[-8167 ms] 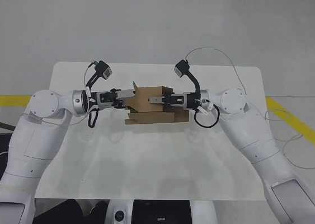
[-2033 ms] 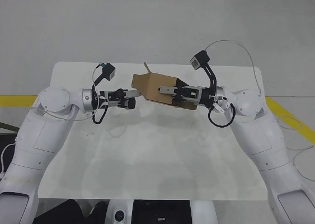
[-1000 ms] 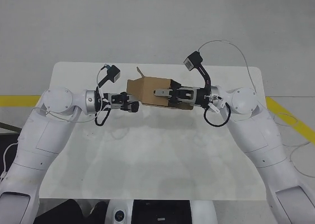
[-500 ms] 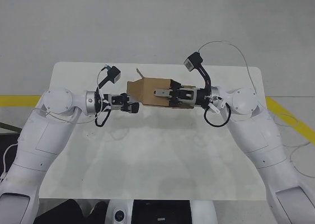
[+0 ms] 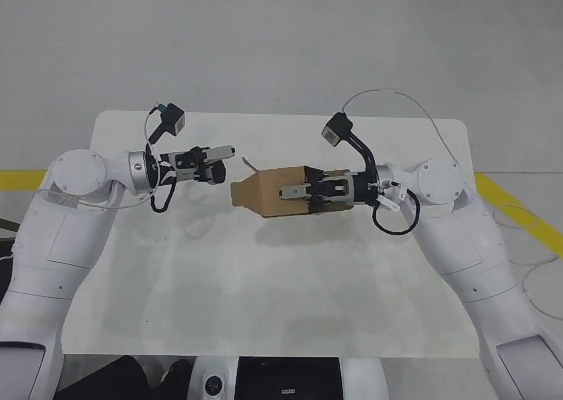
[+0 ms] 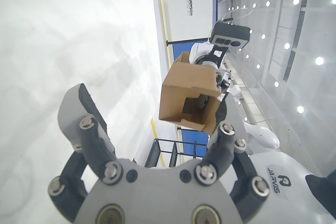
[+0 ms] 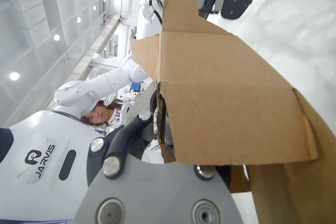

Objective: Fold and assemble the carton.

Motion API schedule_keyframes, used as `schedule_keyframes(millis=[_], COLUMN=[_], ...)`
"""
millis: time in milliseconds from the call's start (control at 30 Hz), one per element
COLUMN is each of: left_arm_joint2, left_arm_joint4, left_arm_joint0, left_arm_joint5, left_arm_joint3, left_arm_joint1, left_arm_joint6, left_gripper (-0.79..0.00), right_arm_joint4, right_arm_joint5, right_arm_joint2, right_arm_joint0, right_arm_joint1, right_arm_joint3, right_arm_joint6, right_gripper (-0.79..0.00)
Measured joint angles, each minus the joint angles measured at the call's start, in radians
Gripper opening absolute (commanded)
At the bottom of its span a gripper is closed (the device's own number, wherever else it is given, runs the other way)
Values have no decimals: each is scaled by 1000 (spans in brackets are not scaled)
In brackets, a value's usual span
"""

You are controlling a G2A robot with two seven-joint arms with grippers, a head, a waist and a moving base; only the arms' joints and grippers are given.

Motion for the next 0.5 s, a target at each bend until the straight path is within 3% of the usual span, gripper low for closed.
schedule_keyframes(millis=[233, 500], left_arm_joint2=[34, 70], left_arm_joint4=[17, 1], left_arm_joint0=[-2, -12], left_arm_joint5=[4, -2], left_arm_joint3=[6, -4], left_arm_joint1=[-5, -13], left_arm_joint6=[-5, -44], left_gripper=[0, 0], right_arm_joint4=[28, 37], right_arm_joint5=[5, -26], right_arm_joint2=[-63, -61], right_arm_joint0=[37, 60], right_arm_joint1=[-14, -20], right_arm_joint3=[16, 65], right_arm_joint6=[60, 9], right_gripper=[-785, -785])
